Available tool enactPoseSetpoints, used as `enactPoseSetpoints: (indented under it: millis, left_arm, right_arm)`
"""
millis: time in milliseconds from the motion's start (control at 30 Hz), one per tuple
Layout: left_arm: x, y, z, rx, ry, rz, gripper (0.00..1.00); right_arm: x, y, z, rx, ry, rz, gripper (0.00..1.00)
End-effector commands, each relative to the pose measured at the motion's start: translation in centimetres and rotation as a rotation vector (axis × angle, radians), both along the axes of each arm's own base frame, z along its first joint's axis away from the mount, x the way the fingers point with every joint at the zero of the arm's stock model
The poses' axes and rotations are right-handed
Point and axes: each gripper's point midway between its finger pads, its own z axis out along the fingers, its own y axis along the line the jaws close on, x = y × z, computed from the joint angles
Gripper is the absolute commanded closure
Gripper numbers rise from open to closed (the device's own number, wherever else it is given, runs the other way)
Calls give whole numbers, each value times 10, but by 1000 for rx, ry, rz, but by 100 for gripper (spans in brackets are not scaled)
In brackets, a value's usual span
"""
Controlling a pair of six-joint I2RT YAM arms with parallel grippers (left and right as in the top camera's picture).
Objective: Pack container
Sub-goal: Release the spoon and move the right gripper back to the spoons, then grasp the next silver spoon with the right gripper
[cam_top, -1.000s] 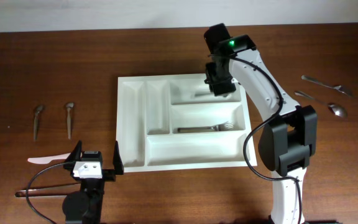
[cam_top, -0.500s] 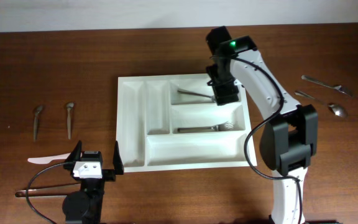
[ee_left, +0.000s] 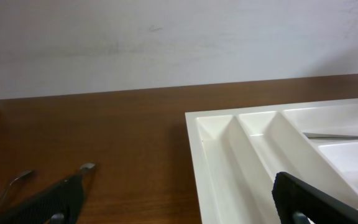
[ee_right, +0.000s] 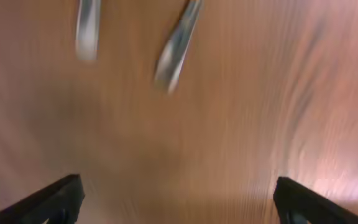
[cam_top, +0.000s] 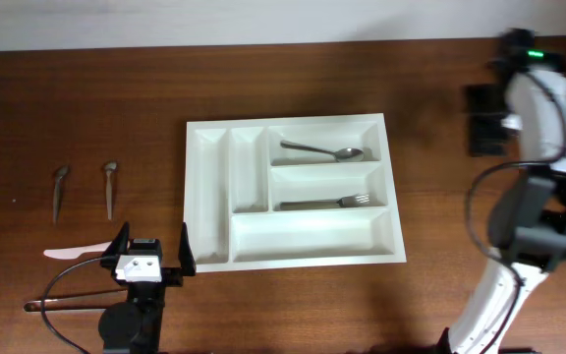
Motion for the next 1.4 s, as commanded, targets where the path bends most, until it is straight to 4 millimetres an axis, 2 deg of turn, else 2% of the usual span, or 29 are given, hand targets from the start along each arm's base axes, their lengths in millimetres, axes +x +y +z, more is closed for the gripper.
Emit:
enactPoseSetpoints:
  millis: [0,100,233,400,467,633,900,1367]
  left_arm:
    - [0,0,-1,16,1,-2,1]
    - [0,0,-1,16,1,-2,1]
    - [0,0,-1,16,1,-2,1]
    - [0,0,-1,16,1,-2,1]
    - [0,0,-1,16,1,-2,1]
    - [0,0,-1,16,1,-2,1]
    - [0,0,-1,16,1,-2,1]
    - [0,0,-1,16,1,-2,1]
  right_arm:
    - [-15,-41,2,11,-4,23,1]
    - [-33,-70,-5,12,15,-15,1]
    - [-43,-90,-14,4,32,-56,1]
    - [-49,-105,-23,-25,57,-78,0]
    - [-42,-112,-25,-54,31,-29,1]
    - [-35,-115,-35,-58,23,-13,2]
    - [-37,-109,-67,5,63,-33,3]
    - [-41,-107,-72,20,89,-75,3]
